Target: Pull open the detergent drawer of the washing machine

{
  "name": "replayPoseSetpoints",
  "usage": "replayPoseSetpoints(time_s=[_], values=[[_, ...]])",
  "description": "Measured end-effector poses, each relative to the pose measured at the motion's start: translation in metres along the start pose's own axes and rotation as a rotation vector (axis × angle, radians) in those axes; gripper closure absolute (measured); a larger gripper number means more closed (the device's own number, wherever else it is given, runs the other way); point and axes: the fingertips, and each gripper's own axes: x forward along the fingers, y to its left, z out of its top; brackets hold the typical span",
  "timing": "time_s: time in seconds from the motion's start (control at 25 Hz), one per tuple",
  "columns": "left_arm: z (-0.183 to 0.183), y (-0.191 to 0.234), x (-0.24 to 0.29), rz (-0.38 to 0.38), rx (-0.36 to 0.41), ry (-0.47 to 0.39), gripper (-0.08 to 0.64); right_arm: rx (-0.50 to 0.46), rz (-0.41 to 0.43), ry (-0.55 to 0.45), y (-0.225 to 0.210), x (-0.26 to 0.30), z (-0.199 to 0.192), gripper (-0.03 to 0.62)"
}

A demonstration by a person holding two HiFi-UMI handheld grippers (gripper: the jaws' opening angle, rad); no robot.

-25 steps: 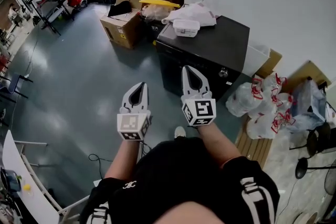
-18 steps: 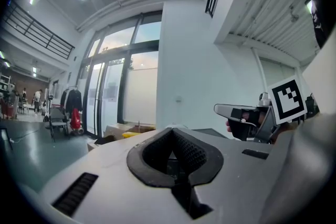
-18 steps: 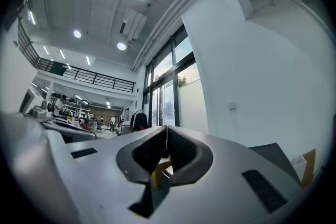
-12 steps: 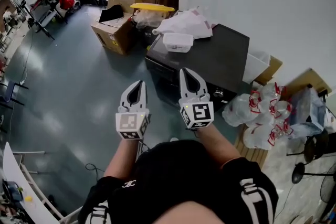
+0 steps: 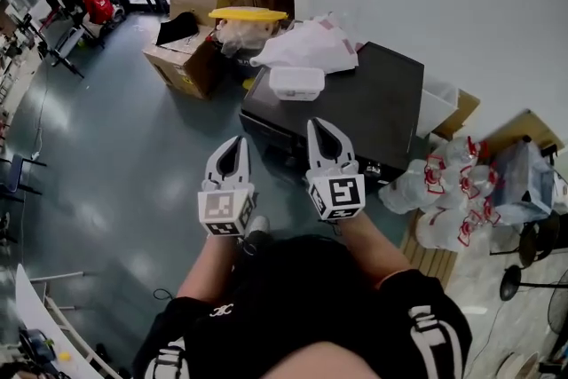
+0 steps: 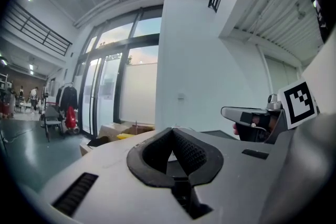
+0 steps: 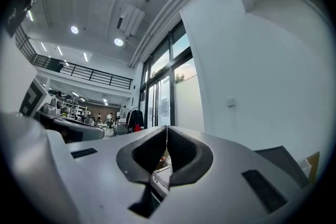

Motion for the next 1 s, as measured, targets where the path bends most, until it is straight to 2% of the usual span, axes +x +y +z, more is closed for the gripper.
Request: replayPoseSetpoints(time_s=[0.24, 0.48, 0.68, 0.76, 0.8, 0.88, 0.92, 1.0], values=[[-0.007, 0.013, 0.031, -0.082, -0.022, 0.017, 0.558, 0.005, -0.062, 0.015, -0.010, 0.022, -0.014, 0.584], [-0.006, 0.032, 0.050, -0.144, -0.020, 0.003, 0.558, -0.051, -0.090, 0.015, -0.002, 0.042, -0.014, 0.584], [-0.007, 0.038, 0.062, -0.190, -0.016, 0.004, 0.557, -0.043, -0.121, 0.021, -0.002, 0.053, -0.018, 0.584], [-0.006, 0.041, 0.066, -0.213, -0.064, -0.003, 0.546, -0.042, -0.127, 0.025, -0.002, 0.057, -0.018, 0.584], [-0.005, 0.043, 0.068, -0.233, -0.108, -0.013, 0.509, -0.042, -0.129, 0.028, -0.002, 0.059, -0.019, 0.584], [-0.005, 0.047, 0.073, -0.282, -0.224, -0.031, 0.331, -0.044, -0.133, 0.035, -0.001, 0.062, -0.021, 0.584], [-0.005, 0.049, 0.074, -0.301, -0.284, -0.039, 0.284, -0.046, -0.137, 0.039, -0.001, 0.062, -0.022, 0.584], [-0.009, 0.053, 0.078, -0.334, -0.387, -0.051, 0.270, -0.051, -0.143, 0.052, -0.002, 0.061, -0.025, 0.584]])
